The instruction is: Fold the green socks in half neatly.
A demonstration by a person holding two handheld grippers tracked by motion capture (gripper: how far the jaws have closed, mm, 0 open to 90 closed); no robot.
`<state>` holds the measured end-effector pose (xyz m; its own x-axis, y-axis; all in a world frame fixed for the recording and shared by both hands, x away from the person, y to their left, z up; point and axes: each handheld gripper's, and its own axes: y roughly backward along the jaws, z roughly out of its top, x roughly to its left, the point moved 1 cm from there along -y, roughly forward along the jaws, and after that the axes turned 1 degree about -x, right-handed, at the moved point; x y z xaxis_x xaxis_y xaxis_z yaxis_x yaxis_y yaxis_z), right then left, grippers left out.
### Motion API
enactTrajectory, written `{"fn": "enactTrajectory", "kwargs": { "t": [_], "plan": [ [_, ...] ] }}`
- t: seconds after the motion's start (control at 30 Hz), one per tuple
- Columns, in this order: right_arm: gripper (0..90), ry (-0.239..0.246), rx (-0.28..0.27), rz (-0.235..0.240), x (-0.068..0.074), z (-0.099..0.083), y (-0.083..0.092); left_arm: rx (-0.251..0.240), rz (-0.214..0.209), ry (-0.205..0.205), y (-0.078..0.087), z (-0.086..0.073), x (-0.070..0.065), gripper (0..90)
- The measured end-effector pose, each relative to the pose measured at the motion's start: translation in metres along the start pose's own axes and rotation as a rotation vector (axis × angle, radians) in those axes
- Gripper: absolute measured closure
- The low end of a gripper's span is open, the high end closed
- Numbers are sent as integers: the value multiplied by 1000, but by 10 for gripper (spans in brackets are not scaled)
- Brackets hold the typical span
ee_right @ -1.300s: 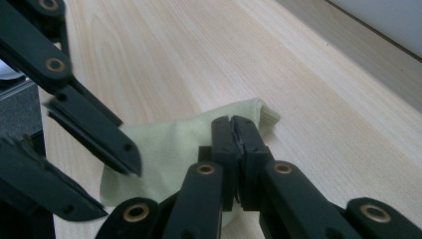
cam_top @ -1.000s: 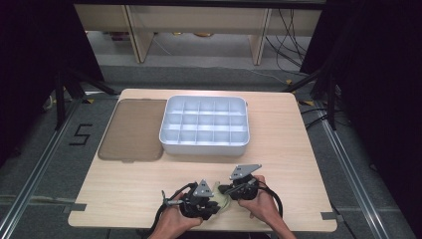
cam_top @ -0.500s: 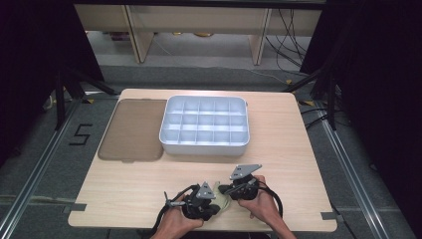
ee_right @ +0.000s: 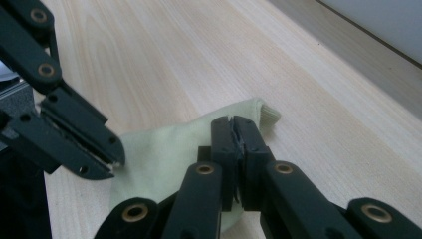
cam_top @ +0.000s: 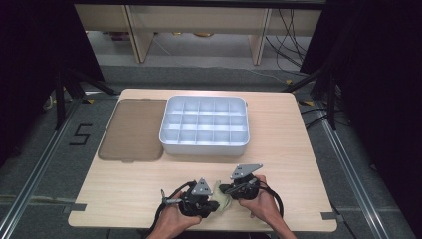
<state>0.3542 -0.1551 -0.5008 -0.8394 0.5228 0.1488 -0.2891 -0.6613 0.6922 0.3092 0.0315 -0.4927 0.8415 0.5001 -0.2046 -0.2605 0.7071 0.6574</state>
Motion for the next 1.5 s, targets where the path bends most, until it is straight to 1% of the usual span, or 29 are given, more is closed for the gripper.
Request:
{"fn": "enactTrajectory", "kwargs": {
  "t": [0.03, 0.07, 0.2, 0.23, 0.27, 0.3, 0.37, 0.43, 0.47, 0.57, 0.63, 0.67, 0.73, 0.77, 0.8, 0.83, 0.9, 0.93, 0.97, 1.0, 1.03, 1.07, 1.13, 1.17, 1.3, 1.33, 1.37, 1.43, 1.5],
  "plan": [
    [885, 5, 0, 0, -1, 0, 0, -1, 11, 18, 0, 1, 0, 857],
    [885, 2, 2, 2, 0, 0, 0, 18, 12, -27, 1, 2, 3, 857],
    [885, 1, -1, -1, 0, 0, 0, 7, 32, 4, -8, 4, 3, 861],
    [885, 1, -1, -1, 0, 0, 0, 36, 37, -8, -9, 4, 4, 865],
    [885, 1, -1, -1, 0, 0, 0, 40, 30, -7, -12, 3, 4, 865],
    [885, 1, -1, -1, 0, 0, 0, 52, 31, -26, -14, 3, 5, 871],
    [885, 12, -2, 0, -1, 0, 0, 44, 32, -6, -16, 3, 6, 887],
    [882, 13, -3, -2, -1, 1, 0, 54, 27, -2, -16, 2, 6, 889],
    [877, 9, -10, -2, -1, 1, 1, 52, 38, -17, -16, 2, 7, 889],
    [861, -2, -21, -7, -3, 3, 5, 49, 31, -10, -16, 2, 6, 890],
    [843, -6, -37, -16, -5, 4, 8, 52, 31, -12, -16, 2, 6, 889],
    [818, -31, -45, -17, -6, 4, 11, 56, 32, -17, -16, 2, 6, 889],
    [806, -28, -45, -19, -7, 5, 12, 54, 34, -15, -16, 2, 6, 889],
    [785, -39, -48, -25, -8, 5, 13, 56, 35, -17, -16, 2, 6, 890],
    [716, -51, -56, -28, -10, 5, 14, 56, 37, -16, -16, 2, 6, 890],
    [716, -51, -56, -28, -10, 5, 14, 56, 38, -19, -16, 2, 5, 889],
    [683, -77, -49, -23, -10, 5, 14, 61, 41, -29, -16, 2, 5, 889],
    [636, -94, -31, -26, -10, 5, 12, 60, 43, -24, -16, 2, 5, 889],
    [636, -94, -31, -26, -10, 5, 12, 55, 43, -10, -17, 2, 4, 889],
    [625, -97, -23, -27, -10, 5, 11, 50, 46, -12, -17, 2, 4, 889],
    [606, -106, -12, -22, -10, 5, 9, 61, 43, -42, -16, 2, 5, 889],
    [582, -113, -3, -18, -9, 5, 6, 65, 46, -48, -16, 2, 5, 889],
    [572, -109, 1, -21, -10, 5, 4, 65, 47, -48, -16, 2, 5, 889],
    [561, -126, 16, -4, -9, 5, 3, 52, 52, -31, -17, 2, 3, 889],
    [543, -143, 31, 3, -8, 4, -3, 59, 55, -40, -16, 2, 3, 888],
    [539, -146, 32, 3, -9, 3, -4, 54, 54, -21, -17, 1, 2, 888],
    [534, -167, 43, 18, -11, 3, -5, 56, 63, -27, -17, 1, 3, 888],
    [534, -176, 41, 22, -11, 2, -6, 60, 64, -47, -17, 2, 3, 887],
    [553, -180, 54, 35, -12, 1, -8, 57, 60, -26, -17, 1, 3, 887]
  ]
}}
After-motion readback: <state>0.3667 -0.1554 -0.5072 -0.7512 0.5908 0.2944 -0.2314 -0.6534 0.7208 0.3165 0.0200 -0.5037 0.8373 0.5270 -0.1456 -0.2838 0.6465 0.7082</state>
